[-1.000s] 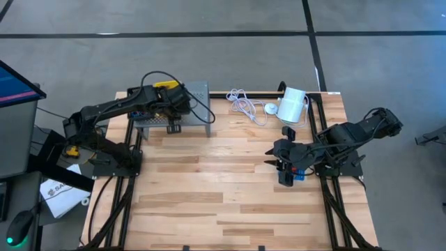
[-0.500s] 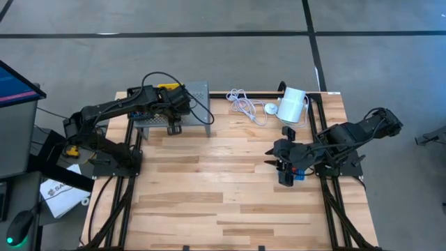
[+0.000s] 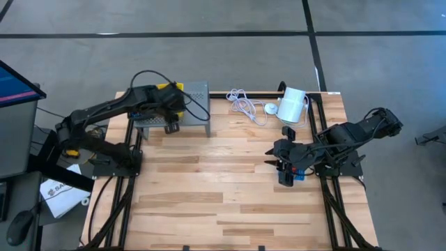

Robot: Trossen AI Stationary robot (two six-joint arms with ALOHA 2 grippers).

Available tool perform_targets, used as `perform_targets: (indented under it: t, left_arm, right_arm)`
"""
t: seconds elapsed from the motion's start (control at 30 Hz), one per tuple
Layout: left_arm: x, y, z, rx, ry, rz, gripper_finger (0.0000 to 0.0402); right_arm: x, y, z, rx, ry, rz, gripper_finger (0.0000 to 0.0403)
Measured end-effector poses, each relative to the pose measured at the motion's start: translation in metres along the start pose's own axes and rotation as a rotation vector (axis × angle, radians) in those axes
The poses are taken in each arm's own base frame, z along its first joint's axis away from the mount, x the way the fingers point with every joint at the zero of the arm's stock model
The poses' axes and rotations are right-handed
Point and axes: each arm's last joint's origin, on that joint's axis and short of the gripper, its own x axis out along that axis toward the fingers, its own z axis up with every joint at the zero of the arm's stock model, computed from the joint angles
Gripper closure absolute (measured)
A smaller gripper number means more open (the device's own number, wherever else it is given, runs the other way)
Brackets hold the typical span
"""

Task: Pick & Place Office Desk Supplies
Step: Put the yellow bin on the shelf, then put the blue bin on the shelf

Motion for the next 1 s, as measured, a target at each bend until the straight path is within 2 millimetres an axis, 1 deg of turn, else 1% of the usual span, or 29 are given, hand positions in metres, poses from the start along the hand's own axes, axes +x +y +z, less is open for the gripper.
perform_targets:
  t: [0.13,0.3,0.43,0.53,0.6,0.63,0.73,0.87,1.0]
  left_arm:
    - [-0.019,0.000,-0.005,-0.023,-0.101,0.005,0.0255]
    - [-0.044,-0.006,-0.001,-0.044,-0.318,-0.043,0.0242]
    - [-0.063,-0.016,0.014,-0.089,-0.568,-0.177,0.0241]
    - [-0.078,-0.027,0.028,-0.092,-0.757,-0.291,0.0242]
    - [-0.084,-0.038,0.038,-0.061,-0.854,-0.328,0.0242]
    - [-0.086,-0.045,0.043,-0.045,-0.888,-0.344,0.0242]
    - [-0.078,-0.068,0.058,0.005,-0.910,-0.393,0.0242]
    - [-0.063,-0.095,0.073,0.059,-0.888,-0.443,0.0242]
    - [-0.042,-0.111,0.086,0.089,-0.843,-0.457,0.0242]
  right_arm:
    - [0.000,0.000,0.000,-0.013,0.000,0.000,0.0278]
    - [0.001,-0.002,0.001,-0.010,0.003,-0.006,0.0278]
    - [0.001,-0.004,-0.005,-0.024,0.065,-0.016,0.0278]
    - [0.000,-0.008,-0.014,0.015,0.163,-0.026,0.0278]
    - [-0.001,-0.010,-0.020,0.060,0.228,-0.056,0.0278]
    - [-0.001,-0.011,-0.024,0.084,0.262,-0.078,0.0278]
    - [0.003,-0.010,-0.037,0.147,0.332,-0.132,0.0278]
    - [0.019,-0.005,-0.061,0.168,0.426,-0.176,0.0278]
    - [0.041,-0.001,-0.094,0.173,0.526,-0.234,0.0278]
